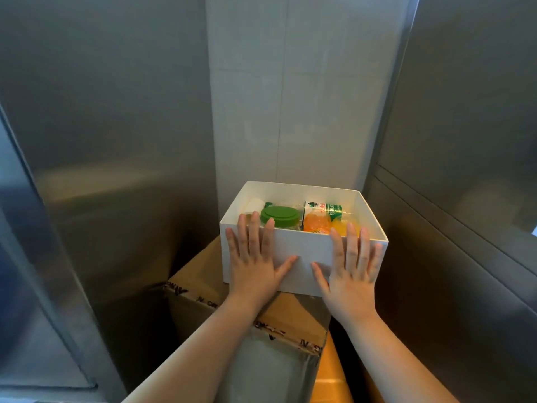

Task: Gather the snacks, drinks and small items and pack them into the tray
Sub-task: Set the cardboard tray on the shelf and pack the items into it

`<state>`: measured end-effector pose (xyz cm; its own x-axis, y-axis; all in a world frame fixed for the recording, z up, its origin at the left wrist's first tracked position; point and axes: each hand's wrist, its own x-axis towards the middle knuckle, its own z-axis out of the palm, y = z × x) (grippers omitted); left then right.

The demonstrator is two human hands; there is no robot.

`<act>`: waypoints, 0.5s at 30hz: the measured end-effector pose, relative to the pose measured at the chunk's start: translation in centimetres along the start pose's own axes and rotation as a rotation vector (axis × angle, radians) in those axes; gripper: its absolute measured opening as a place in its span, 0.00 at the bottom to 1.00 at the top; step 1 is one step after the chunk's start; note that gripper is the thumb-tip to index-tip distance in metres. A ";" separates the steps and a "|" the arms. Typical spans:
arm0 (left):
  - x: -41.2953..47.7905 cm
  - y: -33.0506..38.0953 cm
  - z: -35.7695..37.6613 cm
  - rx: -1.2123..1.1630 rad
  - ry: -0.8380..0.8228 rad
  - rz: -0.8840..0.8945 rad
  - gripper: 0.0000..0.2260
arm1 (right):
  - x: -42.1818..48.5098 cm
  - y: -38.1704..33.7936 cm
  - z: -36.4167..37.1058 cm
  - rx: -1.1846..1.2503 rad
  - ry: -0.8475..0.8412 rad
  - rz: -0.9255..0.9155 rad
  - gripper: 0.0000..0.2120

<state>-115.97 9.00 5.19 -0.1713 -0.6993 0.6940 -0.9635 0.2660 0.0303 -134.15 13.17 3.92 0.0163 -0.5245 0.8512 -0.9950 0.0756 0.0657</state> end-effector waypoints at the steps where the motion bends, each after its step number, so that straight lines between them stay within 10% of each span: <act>1: 0.6 0.1 0.5 -0.004 -0.006 0.001 0.37 | 0.4 0.0 0.5 0.000 -0.006 0.010 0.33; 15: 9.2 0.6 9.4 -0.035 -0.023 0.019 0.35 | 6.3 2.2 10.1 -0.010 -0.100 0.053 0.33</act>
<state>-120.10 -3.51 4.84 -0.1948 -0.7088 0.6780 -0.9523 0.3022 0.0424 -137.21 1.49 4.19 -0.0468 -0.6014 0.7976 -0.9932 0.1134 0.0273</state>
